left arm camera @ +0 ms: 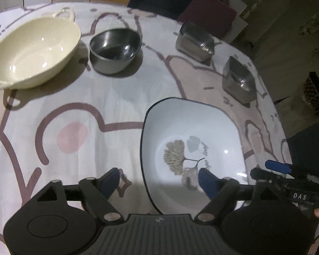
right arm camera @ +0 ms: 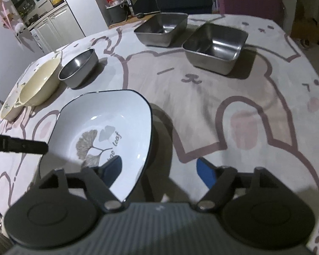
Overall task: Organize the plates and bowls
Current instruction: 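Lower the white plate onto the table and open both grippers, then move both grippers to the cream two-handled bowl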
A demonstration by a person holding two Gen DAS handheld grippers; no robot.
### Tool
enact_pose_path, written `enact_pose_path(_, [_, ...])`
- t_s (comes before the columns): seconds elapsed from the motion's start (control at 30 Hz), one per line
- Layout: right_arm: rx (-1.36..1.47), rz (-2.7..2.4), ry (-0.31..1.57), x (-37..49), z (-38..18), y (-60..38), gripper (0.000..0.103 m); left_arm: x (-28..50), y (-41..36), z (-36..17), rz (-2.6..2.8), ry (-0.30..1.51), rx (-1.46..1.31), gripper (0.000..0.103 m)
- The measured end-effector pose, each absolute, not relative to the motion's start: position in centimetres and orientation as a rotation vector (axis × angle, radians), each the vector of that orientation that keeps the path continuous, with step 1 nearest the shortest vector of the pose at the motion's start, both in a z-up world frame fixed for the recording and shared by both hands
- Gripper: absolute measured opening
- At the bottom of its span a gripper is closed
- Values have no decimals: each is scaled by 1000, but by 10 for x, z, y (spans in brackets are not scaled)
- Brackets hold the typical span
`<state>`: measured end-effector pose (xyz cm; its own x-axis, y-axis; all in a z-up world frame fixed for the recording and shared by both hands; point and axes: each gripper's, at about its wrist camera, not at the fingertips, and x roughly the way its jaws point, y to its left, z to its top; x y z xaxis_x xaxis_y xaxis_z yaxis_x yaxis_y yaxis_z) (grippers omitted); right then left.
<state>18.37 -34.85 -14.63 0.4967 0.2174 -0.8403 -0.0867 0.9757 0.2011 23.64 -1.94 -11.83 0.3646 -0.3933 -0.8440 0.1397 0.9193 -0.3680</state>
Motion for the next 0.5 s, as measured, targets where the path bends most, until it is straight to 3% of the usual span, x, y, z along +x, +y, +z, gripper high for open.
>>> enact_pose_path(0.23, [34, 219, 955, 163, -123, -340, 102, 218, -21, -95, -342, 1056, -186, 100])
enact_pose_path(0.5, [-27, 234, 881, 145, -95, -332, 102, 200, -11, -71, -332, 959, -156, 103])
